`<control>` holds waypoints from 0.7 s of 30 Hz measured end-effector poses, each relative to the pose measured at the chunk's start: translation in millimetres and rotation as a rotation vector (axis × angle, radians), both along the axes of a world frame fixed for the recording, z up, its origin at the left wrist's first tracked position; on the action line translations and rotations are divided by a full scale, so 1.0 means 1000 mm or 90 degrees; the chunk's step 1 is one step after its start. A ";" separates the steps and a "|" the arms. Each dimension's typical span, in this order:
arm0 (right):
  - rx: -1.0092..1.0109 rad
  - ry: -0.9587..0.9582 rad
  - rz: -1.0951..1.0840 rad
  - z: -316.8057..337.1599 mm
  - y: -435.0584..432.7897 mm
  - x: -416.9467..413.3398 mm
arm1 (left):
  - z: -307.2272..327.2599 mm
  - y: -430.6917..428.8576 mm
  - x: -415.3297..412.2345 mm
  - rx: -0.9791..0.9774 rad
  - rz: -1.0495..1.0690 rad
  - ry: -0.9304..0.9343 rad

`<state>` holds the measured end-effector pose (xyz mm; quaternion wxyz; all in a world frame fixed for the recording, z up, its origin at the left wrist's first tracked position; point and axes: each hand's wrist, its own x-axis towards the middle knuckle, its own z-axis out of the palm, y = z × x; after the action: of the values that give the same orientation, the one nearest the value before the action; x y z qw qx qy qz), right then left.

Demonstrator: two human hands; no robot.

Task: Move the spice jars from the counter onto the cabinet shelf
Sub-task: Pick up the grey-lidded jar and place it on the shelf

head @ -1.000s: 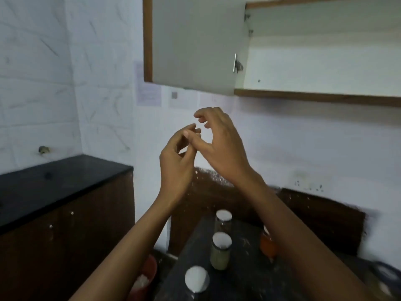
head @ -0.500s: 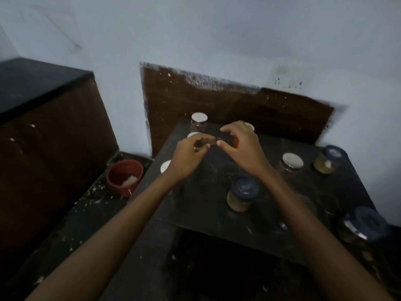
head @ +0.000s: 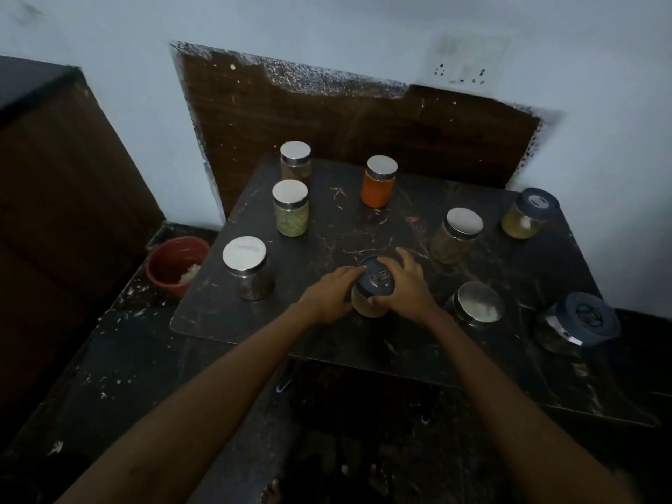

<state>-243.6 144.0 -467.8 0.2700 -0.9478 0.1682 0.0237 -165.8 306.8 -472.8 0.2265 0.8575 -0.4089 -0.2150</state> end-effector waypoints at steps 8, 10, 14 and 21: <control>0.105 -0.030 -0.021 -0.032 -0.005 0.004 | -0.012 -0.013 -0.006 0.070 0.012 -0.099; 0.132 -0.060 -0.021 -0.033 -0.006 0.002 | -0.010 -0.011 -0.006 0.053 0.007 -0.088; 0.171 -0.108 -0.034 -0.016 -0.011 -0.001 | 0.003 -0.004 -0.006 -0.037 -0.008 -0.108; 0.258 -0.118 0.035 0.064 -0.024 -0.010 | 0.046 0.014 -0.011 -0.074 -0.083 -0.297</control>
<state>-253.7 119.7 -404.1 0.4687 -0.8764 0.1083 -0.0229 -176.8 320.5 -426.5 0.1602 0.8412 -0.5165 -0.0017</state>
